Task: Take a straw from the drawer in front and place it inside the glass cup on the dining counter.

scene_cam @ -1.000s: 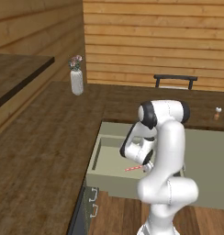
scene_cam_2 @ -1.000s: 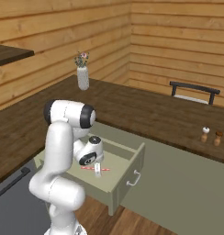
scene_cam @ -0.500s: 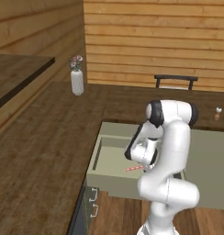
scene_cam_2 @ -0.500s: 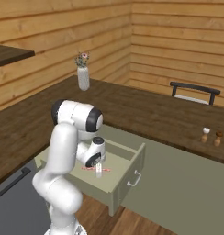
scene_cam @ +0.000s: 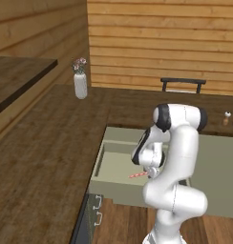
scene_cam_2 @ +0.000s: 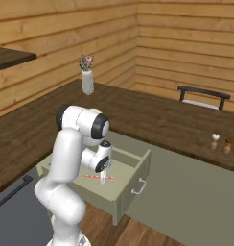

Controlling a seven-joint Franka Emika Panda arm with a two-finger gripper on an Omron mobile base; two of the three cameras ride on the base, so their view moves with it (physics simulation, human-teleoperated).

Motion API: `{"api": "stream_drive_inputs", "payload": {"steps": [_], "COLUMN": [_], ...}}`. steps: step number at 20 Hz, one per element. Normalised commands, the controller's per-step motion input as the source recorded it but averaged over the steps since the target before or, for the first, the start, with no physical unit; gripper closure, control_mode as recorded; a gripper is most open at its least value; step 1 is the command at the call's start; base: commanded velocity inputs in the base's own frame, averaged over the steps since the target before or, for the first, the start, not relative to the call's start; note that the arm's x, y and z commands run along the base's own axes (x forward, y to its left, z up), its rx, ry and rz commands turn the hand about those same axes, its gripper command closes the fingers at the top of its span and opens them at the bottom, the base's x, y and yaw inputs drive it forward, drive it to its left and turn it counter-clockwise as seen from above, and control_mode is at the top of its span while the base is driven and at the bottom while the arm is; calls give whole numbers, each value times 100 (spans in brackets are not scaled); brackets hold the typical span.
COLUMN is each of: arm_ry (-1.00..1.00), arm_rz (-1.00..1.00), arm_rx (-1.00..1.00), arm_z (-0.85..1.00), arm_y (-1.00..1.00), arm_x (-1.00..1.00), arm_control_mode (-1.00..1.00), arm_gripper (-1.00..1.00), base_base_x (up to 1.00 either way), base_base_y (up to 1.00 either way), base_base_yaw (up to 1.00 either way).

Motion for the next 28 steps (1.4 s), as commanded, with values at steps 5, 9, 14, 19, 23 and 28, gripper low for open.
{"api": "stream_drive_inputs", "payload": {"steps": [5, 9, 14, 19, 23, 28], "arm_ry": [0, 0, 0, 0, 0, 3], "arm_rz": [0, 0, 0, 4, 15, 20], "arm_rx": [-1, -9, -6, -5, -6, -13], "arm_z": [-42, -48, -45, -46, -45, -39], "arm_y": [-1, -8, -13, -20, -32, -24], "arm_x": [0, 0, 0, 0, 0, 0], "arm_control_mode": [-100, -100, -100, -100, -100, -100], "arm_gripper": [100, 100, 100, 100, 100, 100], "base_base_x": [0, 0, 0, 0, 0, 0], "base_base_y": [0, 0, 0, 0, 0, 0], "base_base_yaw": [0, 0, 0, 0, 0, 0]}}
